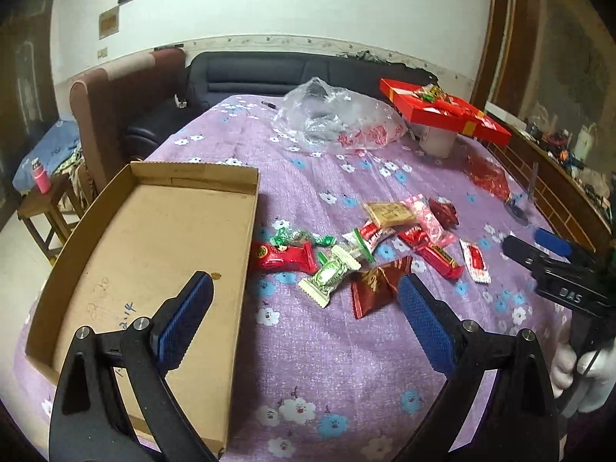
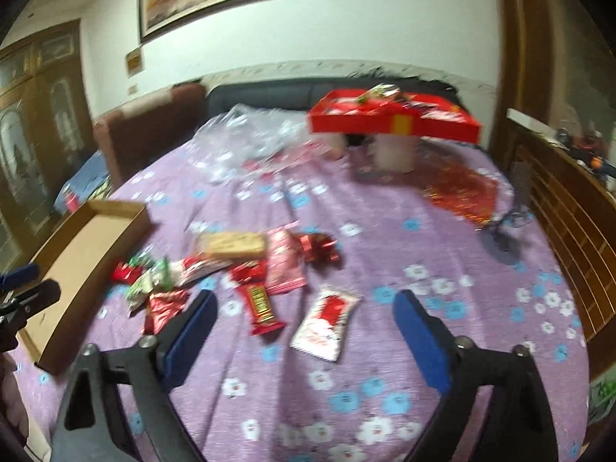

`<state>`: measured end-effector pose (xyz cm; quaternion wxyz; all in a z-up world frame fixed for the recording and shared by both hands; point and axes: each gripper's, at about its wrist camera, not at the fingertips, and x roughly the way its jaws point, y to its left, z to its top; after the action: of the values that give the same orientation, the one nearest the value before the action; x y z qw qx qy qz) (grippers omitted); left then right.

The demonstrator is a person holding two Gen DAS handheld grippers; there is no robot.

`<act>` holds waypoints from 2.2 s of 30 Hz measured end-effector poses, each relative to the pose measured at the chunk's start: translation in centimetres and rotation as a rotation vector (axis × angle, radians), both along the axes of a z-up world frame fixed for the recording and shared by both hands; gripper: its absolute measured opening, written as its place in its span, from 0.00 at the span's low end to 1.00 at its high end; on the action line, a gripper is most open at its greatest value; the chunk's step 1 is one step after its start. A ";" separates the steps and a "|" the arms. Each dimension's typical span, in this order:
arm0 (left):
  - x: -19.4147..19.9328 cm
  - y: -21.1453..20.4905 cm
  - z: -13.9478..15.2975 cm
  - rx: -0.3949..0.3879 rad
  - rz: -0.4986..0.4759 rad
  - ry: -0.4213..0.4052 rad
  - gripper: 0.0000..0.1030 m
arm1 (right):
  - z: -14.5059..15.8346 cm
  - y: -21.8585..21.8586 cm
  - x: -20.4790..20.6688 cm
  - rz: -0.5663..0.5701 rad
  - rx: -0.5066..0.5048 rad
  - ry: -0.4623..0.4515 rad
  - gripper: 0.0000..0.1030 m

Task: Organize snacks
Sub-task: 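Move both tools over the scattered snacks beside the cardboard tray, then grasp the red chocolate bar with the right tool while the left tool grasps the red foil candy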

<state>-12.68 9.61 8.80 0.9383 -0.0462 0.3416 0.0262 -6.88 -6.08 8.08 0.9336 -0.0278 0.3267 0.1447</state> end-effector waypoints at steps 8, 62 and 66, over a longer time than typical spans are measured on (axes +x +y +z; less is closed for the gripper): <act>0.6 -0.6 -1.0 -0.003 -0.033 0.042 0.91 | -1.7 2.7 1.3 0.090 -0.006 0.057 0.84; 9.9 -7.9 -6.4 0.102 -0.332 0.194 0.34 | -5.4 1.2 5.6 0.076 0.187 0.152 0.21; 9.3 -6.8 -5.1 0.050 -0.314 0.175 0.34 | -5.3 1.2 5.5 0.074 0.186 0.146 0.21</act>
<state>-3.37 2.79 3.75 0.8985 0.0335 0.4241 -0.1080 -1.33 -4.90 2.79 0.8998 0.0575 0.3777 0.2105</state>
